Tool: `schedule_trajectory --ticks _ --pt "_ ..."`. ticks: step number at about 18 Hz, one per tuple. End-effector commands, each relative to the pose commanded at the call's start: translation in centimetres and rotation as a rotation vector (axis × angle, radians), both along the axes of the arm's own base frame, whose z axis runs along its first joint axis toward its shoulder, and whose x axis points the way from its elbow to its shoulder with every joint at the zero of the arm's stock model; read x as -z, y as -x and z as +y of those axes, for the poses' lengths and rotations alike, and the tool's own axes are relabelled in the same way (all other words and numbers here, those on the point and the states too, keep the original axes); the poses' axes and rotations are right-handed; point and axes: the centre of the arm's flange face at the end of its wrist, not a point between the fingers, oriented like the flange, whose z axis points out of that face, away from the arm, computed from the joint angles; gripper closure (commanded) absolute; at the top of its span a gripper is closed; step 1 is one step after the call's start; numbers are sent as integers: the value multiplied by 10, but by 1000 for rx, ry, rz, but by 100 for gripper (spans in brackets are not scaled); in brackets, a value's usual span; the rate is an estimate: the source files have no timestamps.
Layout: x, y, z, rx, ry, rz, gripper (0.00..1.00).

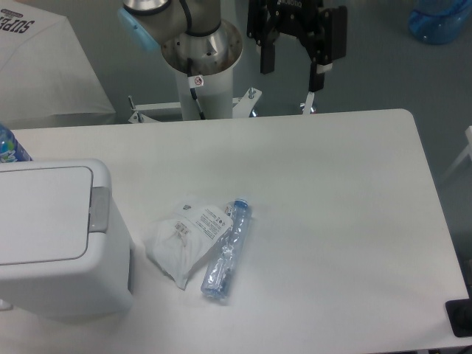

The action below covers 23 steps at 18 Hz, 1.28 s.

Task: Open the trash can
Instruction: 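Move the open gripper forward from its raised start pose, then lower the gripper toward the lid edge of the white trash can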

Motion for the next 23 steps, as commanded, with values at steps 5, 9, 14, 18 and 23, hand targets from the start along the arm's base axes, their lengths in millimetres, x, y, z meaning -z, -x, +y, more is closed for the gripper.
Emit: schedule_trajectory --ticks 5,9,14,18,23 --pt "-1 -3 3 -12 -28 -23 0" --pt "0 -3 24 -129 -130 -143 0" --pt "12 -16 48 -179 -163 -174 0" --pt "34 -39 64 -203 -153 -241 0" --pt "49 -53 91 -340 -179 -369 0"
